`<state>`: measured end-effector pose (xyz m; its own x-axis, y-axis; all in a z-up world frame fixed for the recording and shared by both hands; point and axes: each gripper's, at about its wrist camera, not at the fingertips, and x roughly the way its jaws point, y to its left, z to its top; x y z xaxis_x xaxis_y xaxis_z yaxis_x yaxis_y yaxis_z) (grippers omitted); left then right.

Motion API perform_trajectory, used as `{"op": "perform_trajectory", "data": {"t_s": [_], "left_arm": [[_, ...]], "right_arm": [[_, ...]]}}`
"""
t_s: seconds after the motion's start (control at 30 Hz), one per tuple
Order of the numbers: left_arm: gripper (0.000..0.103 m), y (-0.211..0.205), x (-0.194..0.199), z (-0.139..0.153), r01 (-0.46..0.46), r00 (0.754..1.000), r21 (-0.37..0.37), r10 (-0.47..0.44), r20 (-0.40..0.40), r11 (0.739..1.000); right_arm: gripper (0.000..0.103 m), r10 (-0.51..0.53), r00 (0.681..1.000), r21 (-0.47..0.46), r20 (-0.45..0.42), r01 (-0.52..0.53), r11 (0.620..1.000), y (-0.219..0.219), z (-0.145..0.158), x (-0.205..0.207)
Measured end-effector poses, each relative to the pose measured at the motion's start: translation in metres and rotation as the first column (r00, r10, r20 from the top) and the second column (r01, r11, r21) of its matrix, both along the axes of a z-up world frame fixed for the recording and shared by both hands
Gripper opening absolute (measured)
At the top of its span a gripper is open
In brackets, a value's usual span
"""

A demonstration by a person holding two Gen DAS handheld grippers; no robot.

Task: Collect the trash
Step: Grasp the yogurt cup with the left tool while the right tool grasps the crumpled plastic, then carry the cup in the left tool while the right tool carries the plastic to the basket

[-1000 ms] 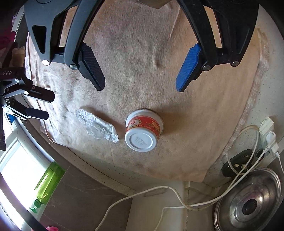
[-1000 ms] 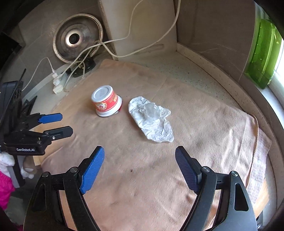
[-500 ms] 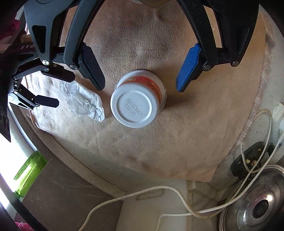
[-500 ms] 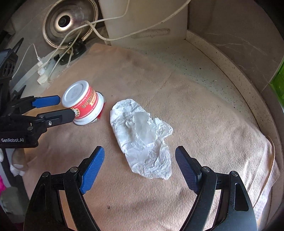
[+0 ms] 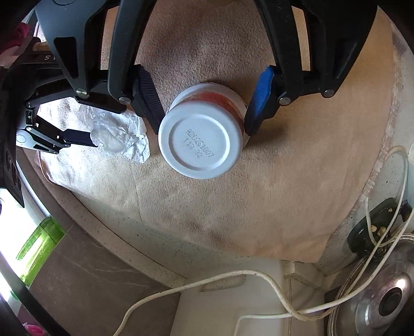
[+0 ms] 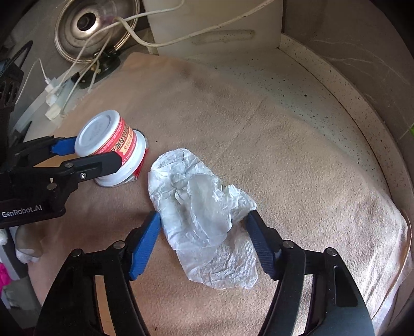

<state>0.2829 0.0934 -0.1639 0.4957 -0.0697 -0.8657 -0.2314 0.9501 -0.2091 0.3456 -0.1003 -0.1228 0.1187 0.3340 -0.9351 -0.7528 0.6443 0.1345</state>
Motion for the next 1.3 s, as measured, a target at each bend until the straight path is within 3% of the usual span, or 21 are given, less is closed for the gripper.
{"op": "perform_trajectory", "data": {"t_s": [0.07,0.13,0.23,0.47,0.77,1.07,1.3], "left_arm": [[0.064,0.001,0.001,0.000,-0.005,1.000,-0.005,0.005,0.005,1.000],[0.064,0.001,0.001,0.000,-0.010,1.000,-0.009,0.010,0.011,1.000],[0.063,0.001,-0.002,0.002,-0.010,1.000,-0.007,0.011,0.023,1.000],[0.063,-0.002,-0.026,0.021,0.010,0.997,0.023,-0.012,0.074,1.000],[0.063,-0.009,-0.087,0.061,0.055,0.987,0.073,-0.065,0.145,0.996],[0.063,-0.013,-0.167,0.098,0.094,0.973,0.109,-0.115,0.201,0.990],[0.062,-0.013,-0.242,0.105,0.116,0.971,0.107,-0.136,0.197,0.987]], "right_arm": [[0.054,0.001,1.000,0.004,0.003,-0.001,1.000,0.000,0.001,0.000],[0.022,-0.005,1.000,0.009,0.001,0.005,1.000,0.000,0.002,0.001],[0.008,-0.020,1.000,0.036,-0.023,0.021,0.999,-0.003,0.004,0.004],[0.006,-0.061,0.998,0.104,-0.017,0.063,0.993,-0.016,0.019,-0.006],[0.006,-0.091,0.996,0.187,-0.014,0.092,0.978,-0.037,0.054,-0.055],[0.006,-0.122,0.992,0.267,-0.016,0.121,0.956,-0.056,0.091,-0.130],[0.006,-0.148,0.988,0.317,-0.040,0.153,0.936,-0.071,0.110,-0.204]]}}
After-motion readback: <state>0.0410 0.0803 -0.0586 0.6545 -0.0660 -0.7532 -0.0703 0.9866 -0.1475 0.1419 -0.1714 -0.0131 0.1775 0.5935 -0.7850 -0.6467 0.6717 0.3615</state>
